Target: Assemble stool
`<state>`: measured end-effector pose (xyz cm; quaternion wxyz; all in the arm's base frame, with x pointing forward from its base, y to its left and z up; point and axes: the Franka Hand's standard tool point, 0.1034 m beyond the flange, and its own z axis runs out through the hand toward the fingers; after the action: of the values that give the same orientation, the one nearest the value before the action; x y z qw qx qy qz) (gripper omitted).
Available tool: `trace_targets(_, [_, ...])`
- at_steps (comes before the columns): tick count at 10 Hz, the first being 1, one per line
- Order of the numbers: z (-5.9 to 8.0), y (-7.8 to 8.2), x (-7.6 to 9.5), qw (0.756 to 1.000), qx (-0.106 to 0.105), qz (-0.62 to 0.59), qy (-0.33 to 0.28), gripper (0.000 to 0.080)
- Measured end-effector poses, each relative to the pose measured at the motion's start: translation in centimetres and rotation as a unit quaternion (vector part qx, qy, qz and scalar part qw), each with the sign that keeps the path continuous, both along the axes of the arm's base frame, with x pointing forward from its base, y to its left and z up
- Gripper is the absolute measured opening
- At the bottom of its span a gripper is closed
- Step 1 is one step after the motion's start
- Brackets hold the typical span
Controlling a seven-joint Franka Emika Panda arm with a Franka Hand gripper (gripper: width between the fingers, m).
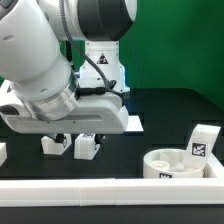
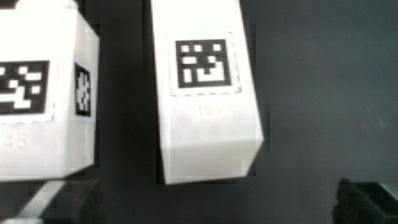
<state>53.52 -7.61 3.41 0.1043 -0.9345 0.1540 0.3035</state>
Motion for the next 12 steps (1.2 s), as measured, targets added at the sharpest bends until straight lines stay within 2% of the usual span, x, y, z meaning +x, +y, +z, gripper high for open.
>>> trace_targets(6, [-0.3, 0.2, -0.4, 1.000, 0.004, -0.001, 0.008, 0.0649])
trace_targets(7, [-0.2, 0.5, -1.2, 0.999, 0.014, -0.001, 0.036, 0.0649])
trace_targets(8, [-0.8, 0.5, -1.7, 0.998, 0.023, 0.003, 0.065, 0.0649])
trace_targets(9, [-1.3, 0.6, -1.5, 0.998, 0.022, 0.005, 0.065, 0.0649])
trace_targets(12, [-1.5, 1.2, -1.5, 0.998, 0.022, 0.008, 0.062, 0.0649])
